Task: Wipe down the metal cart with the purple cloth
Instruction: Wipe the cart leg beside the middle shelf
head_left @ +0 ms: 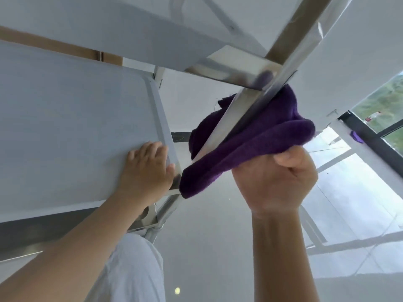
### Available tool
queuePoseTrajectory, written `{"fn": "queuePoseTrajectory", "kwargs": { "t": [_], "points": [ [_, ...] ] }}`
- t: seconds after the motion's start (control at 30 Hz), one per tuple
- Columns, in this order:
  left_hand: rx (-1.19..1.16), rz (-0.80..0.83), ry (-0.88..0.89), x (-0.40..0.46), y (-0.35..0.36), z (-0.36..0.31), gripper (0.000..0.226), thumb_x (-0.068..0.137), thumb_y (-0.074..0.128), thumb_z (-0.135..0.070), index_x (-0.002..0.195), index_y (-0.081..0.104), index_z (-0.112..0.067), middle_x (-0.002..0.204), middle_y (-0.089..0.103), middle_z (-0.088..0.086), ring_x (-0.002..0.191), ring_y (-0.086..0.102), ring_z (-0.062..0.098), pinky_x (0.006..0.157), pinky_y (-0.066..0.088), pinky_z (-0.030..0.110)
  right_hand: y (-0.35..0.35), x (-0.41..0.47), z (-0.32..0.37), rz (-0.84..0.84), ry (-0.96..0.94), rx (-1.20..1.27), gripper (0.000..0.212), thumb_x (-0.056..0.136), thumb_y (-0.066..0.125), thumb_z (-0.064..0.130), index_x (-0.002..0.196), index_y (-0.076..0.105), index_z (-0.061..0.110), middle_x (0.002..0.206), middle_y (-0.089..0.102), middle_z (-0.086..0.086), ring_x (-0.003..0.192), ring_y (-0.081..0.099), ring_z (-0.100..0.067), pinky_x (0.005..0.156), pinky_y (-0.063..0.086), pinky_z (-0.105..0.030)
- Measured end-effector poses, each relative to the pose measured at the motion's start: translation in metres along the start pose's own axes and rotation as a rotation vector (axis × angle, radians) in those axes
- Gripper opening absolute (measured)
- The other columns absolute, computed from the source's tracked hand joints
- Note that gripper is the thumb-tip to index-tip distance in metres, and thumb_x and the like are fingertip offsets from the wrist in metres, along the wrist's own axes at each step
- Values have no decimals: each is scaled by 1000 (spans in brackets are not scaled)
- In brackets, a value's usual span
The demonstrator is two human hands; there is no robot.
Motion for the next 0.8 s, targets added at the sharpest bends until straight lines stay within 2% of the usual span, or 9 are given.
{"fn": "queuePoseTrajectory", "kwargs": {
  "t": [0.07, 0.13, 0.2, 0.27, 0.4, 0.53, 0.63, 0.73, 0.8],
  "points": [
    [2, -34, 2, -2, -2, -1, 42, 87, 39, -31, 119, 54, -8, 131, 53, 10, 123, 46, 28, 94, 34, 43, -7, 0, 2, -9, 70, -237, 12, 57, 60, 4, 67, 59, 9, 69, 58, -3, 71, 54, -21, 71, 45, -34],
    [27, -45, 12, -1, -1, -4, 47, 79, 35, -34, 107, 60, -6, 118, 61, 13, 111, 55, 31, 86, 40, 43, -15, 3, 8, -32, 89, -463, 16, 62, 51, -7, 66, 62, 5, 71, 61, -6, 77, 60, -24, 72, 50, -37],
    [66, -62, 18, 2, -2, -6, 49, 77, 31, -35, 102, 61, -5, 112, 62, 14, 106, 57, 32, 83, 35, 41, -18, 7, 11, -33, 62, -637, 22, 72, 54, -4, 71, 69, 13, 76, 65, -1, 82, 63, -20, 77, 51, -35],
    [77, -68, 27, 3, -2, -8, 50, 77, 30, -33, 102, 61, -4, 112, 61, 16, 105, 56, 33, 83, 31, 41, -13, 13, 9, -41, 14, -760, 27, 76, 61, 1, 70, 72, 25, 74, 67, 10, 78, 63, -12, 76, 50, -30],
    [46, 2, 26, 3, -1, -10, 68, 74, 12, -41, 113, 57, -7, 125, 54, 12, 118, 48, 30, 91, 32, 43, -15, 27, 5, -270, -129, -761, 28, 74, 63, -1, 66, 73, 24, 70, 67, 14, 75, 64, -4, 69, 50, -19],
    [51, -10, 13, 5, 1, -8, 49, 76, 27, -33, 94, 63, -5, 109, 62, 15, 104, 58, 33, 81, 43, 44, -26, 27, -4, -416, -285, -705, 24, 74, 59, 1, 67, 63, 23, 65, 60, 15, 69, 58, -3, 66, 48, -21],
    [38, -7, 27, 6, 3, -8, 51, 75, 22, -32, 90, 64, -7, 111, 60, 13, 106, 56, 31, 83, 39, 43, -35, 14, -13, -487, -408, -803, 21, 75, 60, 4, 69, 58, 24, 63, 58, 19, 67, 55, 4, 66, 45, -14],
    [-22, -32, 52, 6, 1, -5, 55, 73, 18, -36, 101, 58, -12, 115, 57, 7, 108, 52, 29, 85, 36, 40, -49, -14, -49, -574, -402, -904, 6, 76, 51, 23, 78, 54, 28, 71, 59, 18, 75, 55, 12, 70, 44, -8],
    [-116, -50, -9, 8, -4, 5, 52, 79, 18, -34, 112, 54, -17, 124, 53, 2, 116, 46, 24, 91, 29, 36, -59, -25, -69, -623, -385, -875, 9, 75, 43, 25, 78, 50, 30, 68, 62, 19, 74, 55, 16, 69, 42, -4]
  ]
}}
Point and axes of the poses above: each hand's wrist, its own x-axis towards the middle knuckle, its own y-axis out of the palm, z = x × y, the point moved 9 cm from there along x, towards the middle knuckle
